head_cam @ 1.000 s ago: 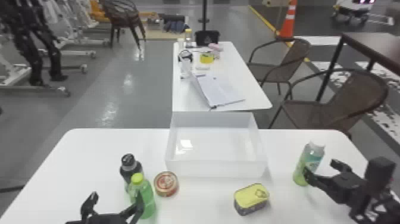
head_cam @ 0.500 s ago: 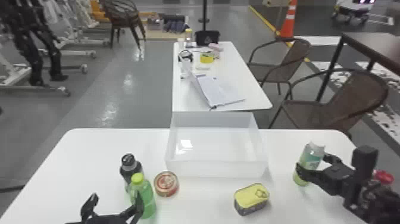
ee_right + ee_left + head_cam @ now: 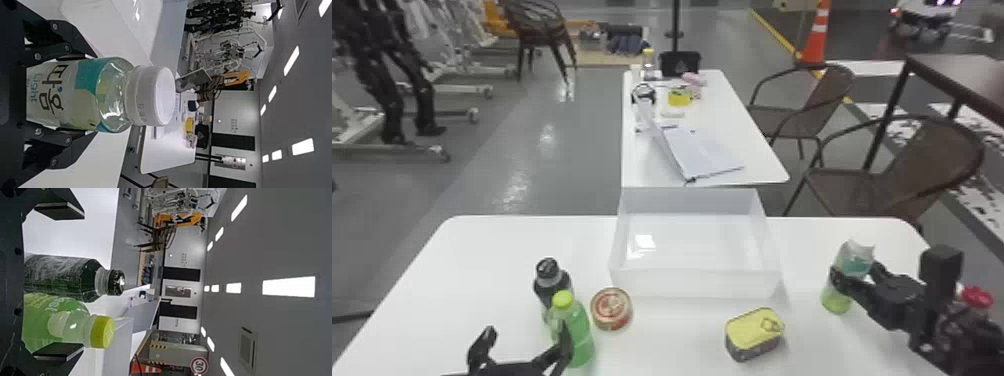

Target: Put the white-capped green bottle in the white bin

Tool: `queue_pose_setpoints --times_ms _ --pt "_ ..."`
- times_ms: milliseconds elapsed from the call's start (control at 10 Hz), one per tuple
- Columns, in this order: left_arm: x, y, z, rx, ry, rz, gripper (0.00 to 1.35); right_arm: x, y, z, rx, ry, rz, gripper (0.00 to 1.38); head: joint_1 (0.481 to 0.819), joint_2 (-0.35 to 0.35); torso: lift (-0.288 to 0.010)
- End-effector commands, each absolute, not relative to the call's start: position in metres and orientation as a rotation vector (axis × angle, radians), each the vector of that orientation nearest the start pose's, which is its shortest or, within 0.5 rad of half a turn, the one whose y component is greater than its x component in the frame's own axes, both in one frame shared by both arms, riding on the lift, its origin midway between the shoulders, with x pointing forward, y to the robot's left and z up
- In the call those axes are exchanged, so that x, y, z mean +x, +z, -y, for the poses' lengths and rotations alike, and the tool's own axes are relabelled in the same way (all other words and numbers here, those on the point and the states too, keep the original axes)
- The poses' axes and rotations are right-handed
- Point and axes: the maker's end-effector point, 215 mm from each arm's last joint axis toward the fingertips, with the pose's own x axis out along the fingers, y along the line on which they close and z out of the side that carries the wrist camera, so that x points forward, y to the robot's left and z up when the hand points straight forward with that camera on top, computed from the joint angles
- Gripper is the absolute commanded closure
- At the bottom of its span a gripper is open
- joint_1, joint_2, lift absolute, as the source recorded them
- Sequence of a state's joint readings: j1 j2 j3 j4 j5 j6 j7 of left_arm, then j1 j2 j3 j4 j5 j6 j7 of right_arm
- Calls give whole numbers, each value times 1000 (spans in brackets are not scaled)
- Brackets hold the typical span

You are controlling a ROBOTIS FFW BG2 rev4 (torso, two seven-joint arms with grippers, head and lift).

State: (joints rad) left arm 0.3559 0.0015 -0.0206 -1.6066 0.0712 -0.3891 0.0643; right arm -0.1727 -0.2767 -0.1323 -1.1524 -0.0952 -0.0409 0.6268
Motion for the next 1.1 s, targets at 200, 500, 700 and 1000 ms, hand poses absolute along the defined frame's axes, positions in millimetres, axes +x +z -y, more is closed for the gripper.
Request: queue_pose_setpoints --times_ms 200,500,700,1000 --pt "463 -395 -238 -83 73 66 125 591 -425 327 -67 378 -199 852 549 0 -100" --pt "463 -397 -238 -84 74 61 125 575 -398 337 -43 318 -165 852 549 0 -100" --pt "463 -397 -238 -85 74 61 125 568 -364 319 24 323 -140 852 549 0 -100" --pt "465 -399 -234 -92 69 57 125 587 -305 260 72 428 -37 852 549 0 -100"
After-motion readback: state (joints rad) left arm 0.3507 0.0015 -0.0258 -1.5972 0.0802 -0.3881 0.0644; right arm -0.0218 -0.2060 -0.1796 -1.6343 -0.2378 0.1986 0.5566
